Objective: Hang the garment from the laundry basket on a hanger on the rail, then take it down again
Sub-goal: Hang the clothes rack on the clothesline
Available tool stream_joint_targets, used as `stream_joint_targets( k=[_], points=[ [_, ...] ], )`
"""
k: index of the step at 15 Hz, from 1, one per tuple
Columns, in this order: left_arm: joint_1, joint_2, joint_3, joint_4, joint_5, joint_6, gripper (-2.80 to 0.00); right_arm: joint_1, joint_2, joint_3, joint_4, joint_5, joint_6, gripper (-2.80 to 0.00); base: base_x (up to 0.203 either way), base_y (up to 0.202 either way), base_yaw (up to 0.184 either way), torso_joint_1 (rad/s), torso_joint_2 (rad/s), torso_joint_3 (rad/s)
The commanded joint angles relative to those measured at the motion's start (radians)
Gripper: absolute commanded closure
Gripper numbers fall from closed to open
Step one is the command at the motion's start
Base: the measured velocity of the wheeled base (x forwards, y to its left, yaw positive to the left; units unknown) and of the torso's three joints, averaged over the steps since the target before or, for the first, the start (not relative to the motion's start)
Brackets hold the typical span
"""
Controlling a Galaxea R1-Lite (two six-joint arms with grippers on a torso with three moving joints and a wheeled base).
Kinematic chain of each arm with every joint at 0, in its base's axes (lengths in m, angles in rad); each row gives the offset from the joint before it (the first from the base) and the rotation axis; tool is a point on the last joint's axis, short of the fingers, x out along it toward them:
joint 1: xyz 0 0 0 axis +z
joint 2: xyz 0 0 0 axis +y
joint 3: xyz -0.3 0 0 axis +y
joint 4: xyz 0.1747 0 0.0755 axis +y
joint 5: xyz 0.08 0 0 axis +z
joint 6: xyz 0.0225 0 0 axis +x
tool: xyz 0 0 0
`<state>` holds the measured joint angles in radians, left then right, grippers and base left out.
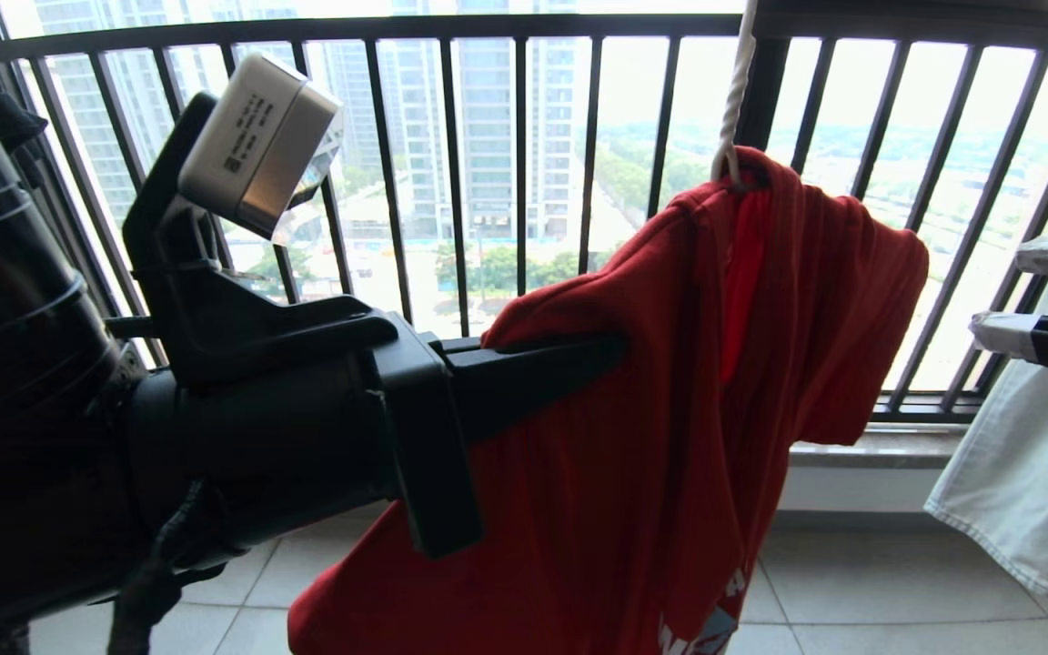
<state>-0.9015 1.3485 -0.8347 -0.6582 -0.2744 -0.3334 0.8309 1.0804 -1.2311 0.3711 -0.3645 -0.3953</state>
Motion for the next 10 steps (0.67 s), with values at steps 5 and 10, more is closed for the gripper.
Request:
stream_joint_targets(
  k=[5, 10],
  points=[
    [0.009, -0.045, 0.004, 0.138, -0.086, 0.008, 0.00, 0.013, 0.001, -0.070, 0.117, 0.104, -0.033, -2.80, 0.000, 0.000, 0.000, 0.000, 0.00, 0.000],
    [0.007, -0.052, -0.024, 0.241, -0.100, 0.022, 0.00, 0.013, 0.076, -0.133, 0.187, 0.314, -0.031, -2.80, 0.000, 0.000, 0.000, 0.000, 0.00, 0.000]
  ],
)
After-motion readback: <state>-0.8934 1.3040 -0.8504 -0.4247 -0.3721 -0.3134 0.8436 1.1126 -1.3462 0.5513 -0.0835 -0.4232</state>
